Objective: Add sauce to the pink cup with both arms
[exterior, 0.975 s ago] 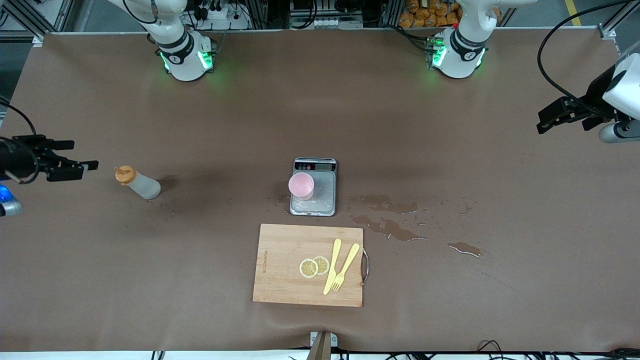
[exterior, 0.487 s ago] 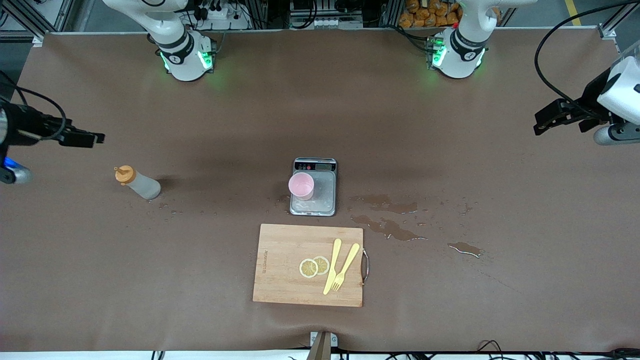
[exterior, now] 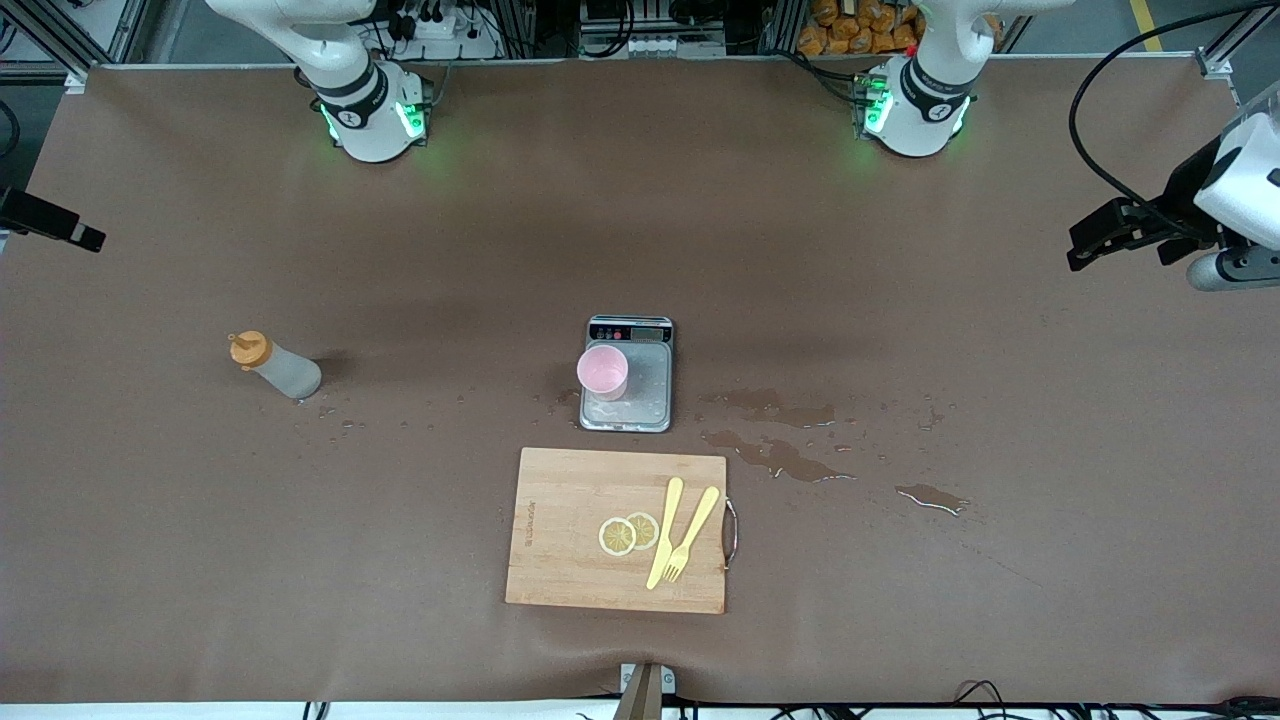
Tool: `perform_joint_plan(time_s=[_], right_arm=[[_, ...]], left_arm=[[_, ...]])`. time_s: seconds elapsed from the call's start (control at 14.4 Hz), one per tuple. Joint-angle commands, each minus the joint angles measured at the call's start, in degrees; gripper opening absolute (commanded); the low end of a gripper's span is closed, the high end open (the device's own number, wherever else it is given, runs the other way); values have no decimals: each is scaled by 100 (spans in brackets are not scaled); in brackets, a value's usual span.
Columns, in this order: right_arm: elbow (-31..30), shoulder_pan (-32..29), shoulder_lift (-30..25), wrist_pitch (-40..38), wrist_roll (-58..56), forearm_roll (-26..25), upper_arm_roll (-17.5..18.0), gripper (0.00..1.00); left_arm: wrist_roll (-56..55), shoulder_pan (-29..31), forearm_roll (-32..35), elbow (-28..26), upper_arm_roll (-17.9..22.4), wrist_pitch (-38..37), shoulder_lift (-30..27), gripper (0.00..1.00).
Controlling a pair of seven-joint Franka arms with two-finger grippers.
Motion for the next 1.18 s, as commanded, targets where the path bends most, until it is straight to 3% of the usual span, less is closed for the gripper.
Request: perform_joint_plan(time_s=[0.0, 0.14, 0.35, 1.11], right_arm=[[-124, 93, -84, 380, -159, -169, 31, 100], [-63, 93, -57, 538, -159, -213, 57, 100], [61, 93, -48, 644, -168, -915, 478, 100], [43, 93, -75, 732, -466, -784, 470, 100]], left_arm=[[-51, 50, -100, 35, -31, 16, 9, 100], [-51, 50, -100, 35, -31, 16, 9, 100], [-59, 50, -100, 35, -31, 7, 9, 100], [-51, 68, -144, 35, -31, 7, 18, 100]])
